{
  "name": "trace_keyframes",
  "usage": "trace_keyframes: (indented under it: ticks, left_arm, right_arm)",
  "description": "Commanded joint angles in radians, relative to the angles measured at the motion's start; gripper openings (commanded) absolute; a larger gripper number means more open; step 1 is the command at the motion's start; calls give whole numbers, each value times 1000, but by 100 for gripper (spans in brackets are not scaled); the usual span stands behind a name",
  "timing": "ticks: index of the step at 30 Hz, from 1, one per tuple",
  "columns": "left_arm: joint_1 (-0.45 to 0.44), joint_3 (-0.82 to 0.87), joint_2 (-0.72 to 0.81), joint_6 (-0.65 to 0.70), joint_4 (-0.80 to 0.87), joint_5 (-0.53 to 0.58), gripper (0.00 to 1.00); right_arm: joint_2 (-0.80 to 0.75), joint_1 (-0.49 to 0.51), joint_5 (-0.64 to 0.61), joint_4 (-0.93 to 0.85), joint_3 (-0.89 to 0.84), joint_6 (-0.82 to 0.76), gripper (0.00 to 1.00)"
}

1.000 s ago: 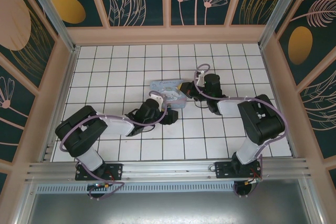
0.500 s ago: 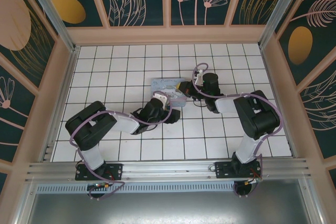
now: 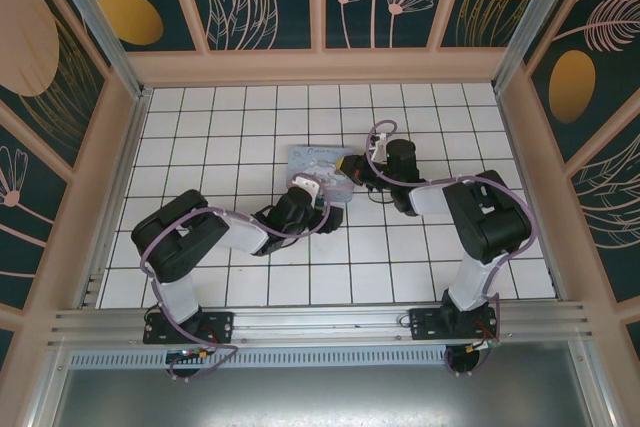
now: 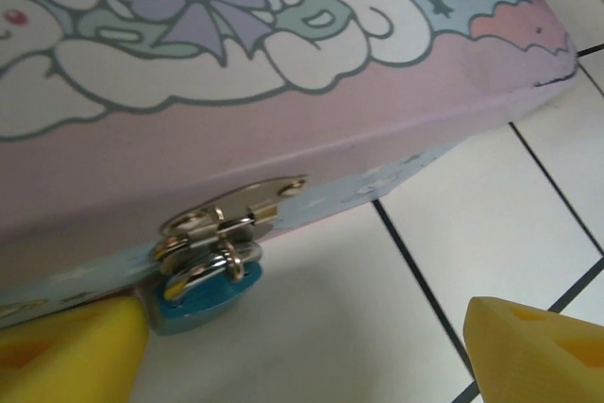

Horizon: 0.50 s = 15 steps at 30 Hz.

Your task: Unlock the padlock with the key

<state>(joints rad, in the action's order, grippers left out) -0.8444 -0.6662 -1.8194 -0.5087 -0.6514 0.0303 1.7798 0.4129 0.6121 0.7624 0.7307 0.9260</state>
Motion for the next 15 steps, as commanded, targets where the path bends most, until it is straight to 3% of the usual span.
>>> trace_keyframes:
  ticks: [1,6,15]
  left_arm:
    - [-1,-28,-28,-9,-74,-92,87]
    - [-2,-34,-32,-53,-127,-139,88]
    - [-1,-28,-54,-119,-183,-113,89]
  right_arm:
    - [14,-6,21,42,6,4,0]
    - [18,-6,20,44,1,4,0]
    - [23,-6,21,51,-5,10,0]
